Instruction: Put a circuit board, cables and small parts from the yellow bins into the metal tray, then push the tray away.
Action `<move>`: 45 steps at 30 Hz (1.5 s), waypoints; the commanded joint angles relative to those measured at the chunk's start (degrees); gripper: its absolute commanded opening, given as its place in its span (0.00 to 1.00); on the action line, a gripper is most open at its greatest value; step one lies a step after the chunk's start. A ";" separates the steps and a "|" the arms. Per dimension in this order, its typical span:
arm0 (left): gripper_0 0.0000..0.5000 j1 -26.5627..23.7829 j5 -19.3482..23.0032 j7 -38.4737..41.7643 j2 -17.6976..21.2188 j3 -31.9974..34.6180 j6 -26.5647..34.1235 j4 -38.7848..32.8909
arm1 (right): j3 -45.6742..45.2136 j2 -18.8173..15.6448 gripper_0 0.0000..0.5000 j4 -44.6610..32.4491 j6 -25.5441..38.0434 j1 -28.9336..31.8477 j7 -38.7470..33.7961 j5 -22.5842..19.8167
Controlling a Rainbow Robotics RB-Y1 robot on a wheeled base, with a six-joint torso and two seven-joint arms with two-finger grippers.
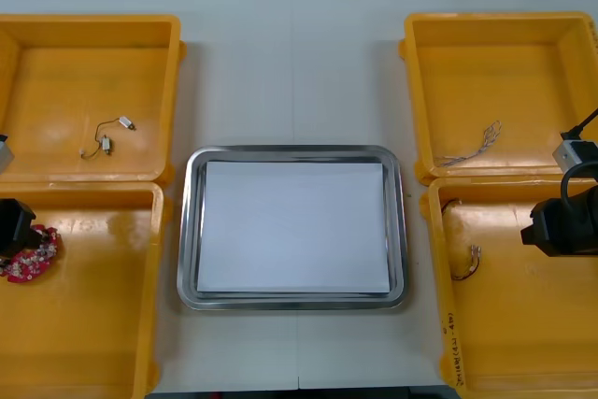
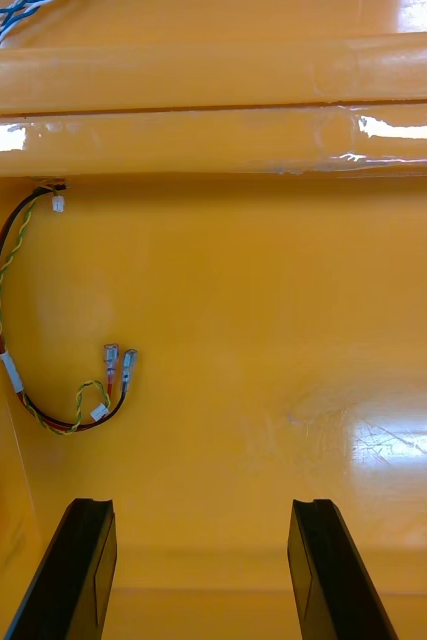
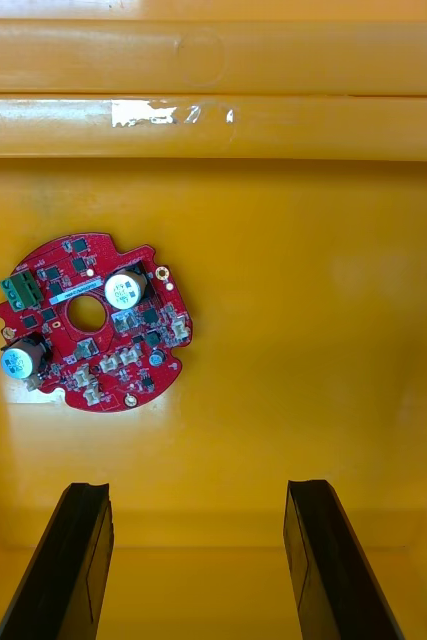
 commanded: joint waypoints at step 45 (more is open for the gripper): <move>1.00 1.14 0.35 -3.40 -0.59 1.73 0.22 -0.85 | -1.76 0.09 1.00 -0.39 -0.46 0.79 -3.41 -0.49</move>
